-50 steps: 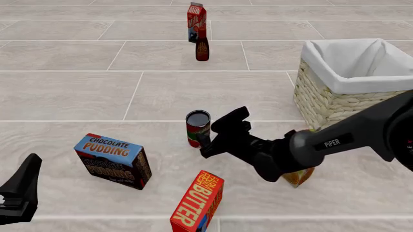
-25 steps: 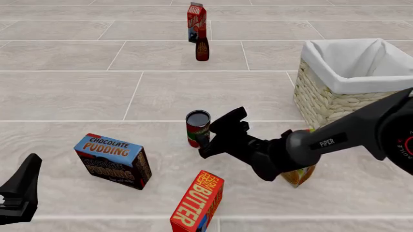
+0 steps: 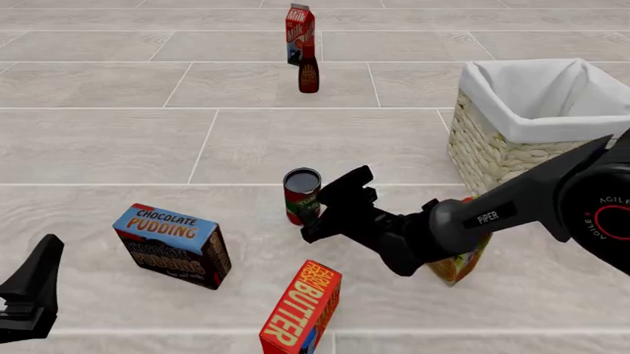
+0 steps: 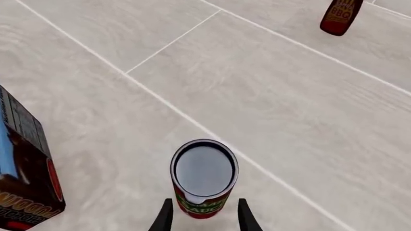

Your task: Pick the tomato sauce and place it in the basket.

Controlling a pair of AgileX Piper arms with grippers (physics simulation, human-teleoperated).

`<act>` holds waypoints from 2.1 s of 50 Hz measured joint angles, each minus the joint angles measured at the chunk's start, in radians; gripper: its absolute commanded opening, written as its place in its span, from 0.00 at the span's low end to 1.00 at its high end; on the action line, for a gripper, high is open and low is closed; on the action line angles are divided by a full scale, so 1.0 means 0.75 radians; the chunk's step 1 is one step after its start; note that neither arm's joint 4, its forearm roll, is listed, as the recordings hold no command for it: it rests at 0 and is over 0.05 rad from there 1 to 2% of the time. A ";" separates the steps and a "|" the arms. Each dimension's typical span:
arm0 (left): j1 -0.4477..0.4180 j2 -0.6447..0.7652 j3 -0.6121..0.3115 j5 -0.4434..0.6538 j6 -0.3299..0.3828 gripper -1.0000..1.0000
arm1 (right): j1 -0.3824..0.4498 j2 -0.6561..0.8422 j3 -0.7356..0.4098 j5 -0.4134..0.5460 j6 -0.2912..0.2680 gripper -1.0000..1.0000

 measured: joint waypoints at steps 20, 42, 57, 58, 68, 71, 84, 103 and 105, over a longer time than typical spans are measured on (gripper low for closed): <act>0.000 0.000 0.000 0.000 0.000 1.00 | 0.001 0.040 -0.036 0.006 0.003 1.00; 0.000 0.000 0.000 0.000 0.000 1.00 | 0.005 0.071 -0.062 0.012 0.001 1.00; 0.000 0.000 0.000 0.000 0.000 1.00 | 0.005 0.079 -0.070 0.017 0.000 1.00; 0.000 0.000 0.000 0.000 0.000 1.00 | 0.005 0.080 -0.071 0.017 0.000 1.00; 0.000 0.000 0.000 0.000 0.000 1.00 | 0.005 0.087 -0.079 0.018 0.001 1.00; 0.000 0.000 0.000 0.000 0.000 1.00 | 0.004 0.089 -0.081 0.018 0.001 1.00; 0.000 0.000 0.000 0.000 0.000 1.00 | 0.003 0.096 -0.091 0.021 0.000 1.00; 0.000 0.000 0.000 0.000 0.000 1.00 | 0.010 0.106 -0.103 0.029 -0.006 1.00; 0.000 0.000 0.000 0.000 0.000 1.00 | 0.010 0.106 -0.104 0.030 -0.006 1.00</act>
